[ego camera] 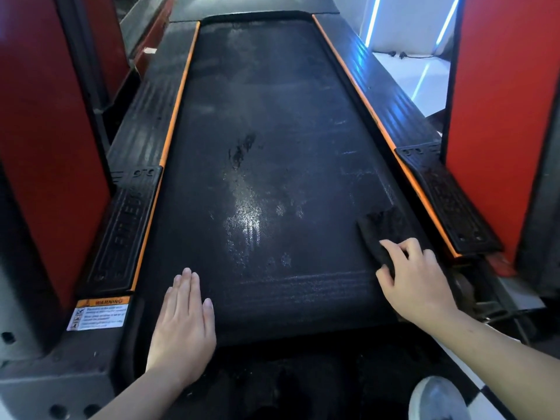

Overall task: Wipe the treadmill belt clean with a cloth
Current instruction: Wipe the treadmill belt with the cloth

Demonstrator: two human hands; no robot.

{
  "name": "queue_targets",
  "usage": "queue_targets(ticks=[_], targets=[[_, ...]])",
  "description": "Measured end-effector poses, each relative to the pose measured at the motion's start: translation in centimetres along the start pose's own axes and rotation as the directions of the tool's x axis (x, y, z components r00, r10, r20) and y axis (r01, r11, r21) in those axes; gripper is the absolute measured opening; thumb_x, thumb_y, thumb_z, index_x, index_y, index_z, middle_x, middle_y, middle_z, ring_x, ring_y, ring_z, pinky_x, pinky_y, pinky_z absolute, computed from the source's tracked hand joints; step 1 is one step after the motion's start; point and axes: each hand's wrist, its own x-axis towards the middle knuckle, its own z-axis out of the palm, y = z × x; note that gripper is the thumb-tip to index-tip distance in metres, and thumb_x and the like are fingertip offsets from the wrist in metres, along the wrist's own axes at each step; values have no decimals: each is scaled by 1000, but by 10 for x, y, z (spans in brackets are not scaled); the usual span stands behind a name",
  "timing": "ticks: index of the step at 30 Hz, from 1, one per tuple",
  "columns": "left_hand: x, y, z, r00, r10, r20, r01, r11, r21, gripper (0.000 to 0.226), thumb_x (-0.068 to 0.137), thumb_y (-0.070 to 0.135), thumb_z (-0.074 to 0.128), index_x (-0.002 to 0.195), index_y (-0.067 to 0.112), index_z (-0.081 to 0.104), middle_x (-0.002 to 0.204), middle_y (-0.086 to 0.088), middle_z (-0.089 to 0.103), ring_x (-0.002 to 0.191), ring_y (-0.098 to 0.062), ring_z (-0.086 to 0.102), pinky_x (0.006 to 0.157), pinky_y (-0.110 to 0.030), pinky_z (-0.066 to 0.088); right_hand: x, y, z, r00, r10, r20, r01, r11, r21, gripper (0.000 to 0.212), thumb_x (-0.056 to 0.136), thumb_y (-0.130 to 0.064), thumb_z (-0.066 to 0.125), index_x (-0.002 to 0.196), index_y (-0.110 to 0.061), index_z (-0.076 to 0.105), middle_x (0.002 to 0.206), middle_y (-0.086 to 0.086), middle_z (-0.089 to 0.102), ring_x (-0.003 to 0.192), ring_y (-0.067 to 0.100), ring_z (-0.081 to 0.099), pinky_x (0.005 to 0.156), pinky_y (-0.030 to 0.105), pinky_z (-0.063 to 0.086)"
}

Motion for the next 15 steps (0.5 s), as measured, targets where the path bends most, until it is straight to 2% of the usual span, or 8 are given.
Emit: queue_targets(ticks=[3, 5, 7, 10, 13, 15], targets=[[-8, -2, -2, 1000, 11, 11, -11, 999, 40, 71, 99, 43, 3, 153, -2, 11, 165, -9, 4, 152, -16, -1, 122, -31, -1, -6, 0, -3, 1000, 11, 18, -11, 1000, 8, 51, 86, -29, 63, 135, -18, 57, 111, 3, 50, 78, 21, 40, 65, 35, 43], [-12, -1, -5, 999, 0, 37, -2, 997, 72, 71, 99, 43, 6, 153, -2, 15, 164, -10, 9, 152, -18, 5, 123, -32, 4, -7, 1, -7, 999, 20, 31, -21, 999, 30, 49, 88, -30, 62, 136, -20, 55, 112, 0, 48, 81, 20, 42, 65, 33, 40], [-14, 0, -10, 998, 1, 66, -9, 992, 124, 67, 100, 39, 15, 149, -5, 30, 159, -17, 26, 148, -26, 24, 119, -38, 20, -7, 4, -10, 1000, 14, 26, -15, 998, 67, 46, 88, -29, 62, 134, -21, 57, 111, -2, 48, 85, 21, 46, 63, 33, 41], [-6, -4, -27, 995, 77, 67, -88, 980, 181, 60, 97, 30, 28, 136, -10, 49, 138, -26, 51, 126, -37, 51, 104, -47, 41, -5, 14, -14, 1000, -8, -29, 10, 996, 90, 43, 84, -21, 66, 126, -16, 64, 110, 3, 52, 86, 29, 51, 65, 41, 50], [13, -16, -45, 985, 174, 11, -170, 950, 260, 54, 96, 25, 35, 130, -12, 52, 116, -25, 57, 106, -41, 53, 97, -51, 42, 7, 33, -14, 995, 41, -89, -36, 998, 60, 38, 83, -14, 66, 121, -9, 67, 110, 14, 55, 82, 41, 52, 73, 52, 50], [29, -31, -53, 987, 158, -38, -140, 945, 297, 55, 96, 25, 36, 132, -14, 49, 118, -27, 54, 112, -45, 50, 105, -55, 36, 18, 44, -16, 993, 76, -89, -73, 996, 43, 39, 85, -13, 65, 123, -7, 65, 113, 17, 54, 83, 43, 51, 75, 53, 49]])
